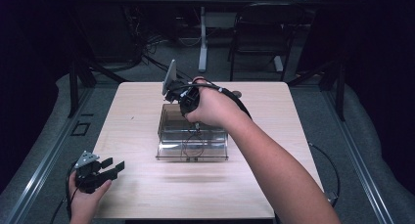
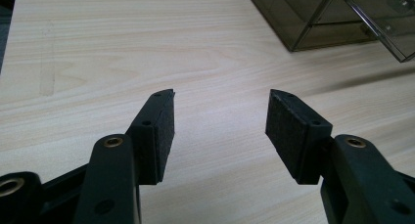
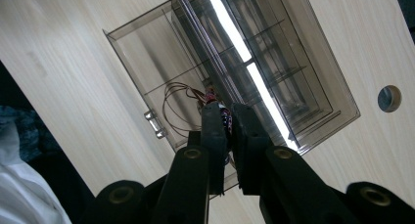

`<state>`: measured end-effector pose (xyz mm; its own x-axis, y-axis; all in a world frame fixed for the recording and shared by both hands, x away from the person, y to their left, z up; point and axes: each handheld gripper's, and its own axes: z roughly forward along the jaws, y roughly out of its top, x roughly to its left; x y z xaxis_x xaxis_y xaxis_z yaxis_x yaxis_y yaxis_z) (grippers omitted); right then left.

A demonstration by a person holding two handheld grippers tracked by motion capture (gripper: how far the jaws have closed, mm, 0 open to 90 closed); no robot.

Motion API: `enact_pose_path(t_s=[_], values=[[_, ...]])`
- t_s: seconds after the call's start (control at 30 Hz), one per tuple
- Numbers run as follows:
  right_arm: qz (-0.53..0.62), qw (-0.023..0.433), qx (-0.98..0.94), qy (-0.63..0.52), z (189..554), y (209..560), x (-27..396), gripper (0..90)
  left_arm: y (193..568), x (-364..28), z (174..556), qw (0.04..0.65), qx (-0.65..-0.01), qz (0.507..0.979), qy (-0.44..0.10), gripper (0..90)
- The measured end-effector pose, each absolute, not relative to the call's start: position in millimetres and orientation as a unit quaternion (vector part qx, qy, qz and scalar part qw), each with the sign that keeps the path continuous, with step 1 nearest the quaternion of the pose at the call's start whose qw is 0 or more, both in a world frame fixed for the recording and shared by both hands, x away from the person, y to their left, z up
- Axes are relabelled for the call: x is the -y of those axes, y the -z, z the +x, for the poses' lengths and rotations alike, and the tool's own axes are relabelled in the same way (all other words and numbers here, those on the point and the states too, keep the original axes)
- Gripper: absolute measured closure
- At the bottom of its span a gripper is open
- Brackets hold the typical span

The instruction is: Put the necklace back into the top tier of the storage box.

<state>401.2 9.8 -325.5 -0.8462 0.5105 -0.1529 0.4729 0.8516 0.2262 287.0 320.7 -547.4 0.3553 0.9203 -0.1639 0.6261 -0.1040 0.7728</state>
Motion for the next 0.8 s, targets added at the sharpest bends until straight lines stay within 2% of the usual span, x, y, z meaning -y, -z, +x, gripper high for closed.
enact_pose_path(t_s=[0.47, 0.8], values=[[0.256, 0.098, -0.956, -0.1, 402, 348, -15, 84.8, 548, -320, 288, 0.4, -0.537, 0.719, -0.186, 44.6], [0.239, 0.091, -0.962, -0.1, 396, 352, -30, 84.8, 548, -320, 288, 0.4, -0.536, 0.719, -0.185, 44.6]])
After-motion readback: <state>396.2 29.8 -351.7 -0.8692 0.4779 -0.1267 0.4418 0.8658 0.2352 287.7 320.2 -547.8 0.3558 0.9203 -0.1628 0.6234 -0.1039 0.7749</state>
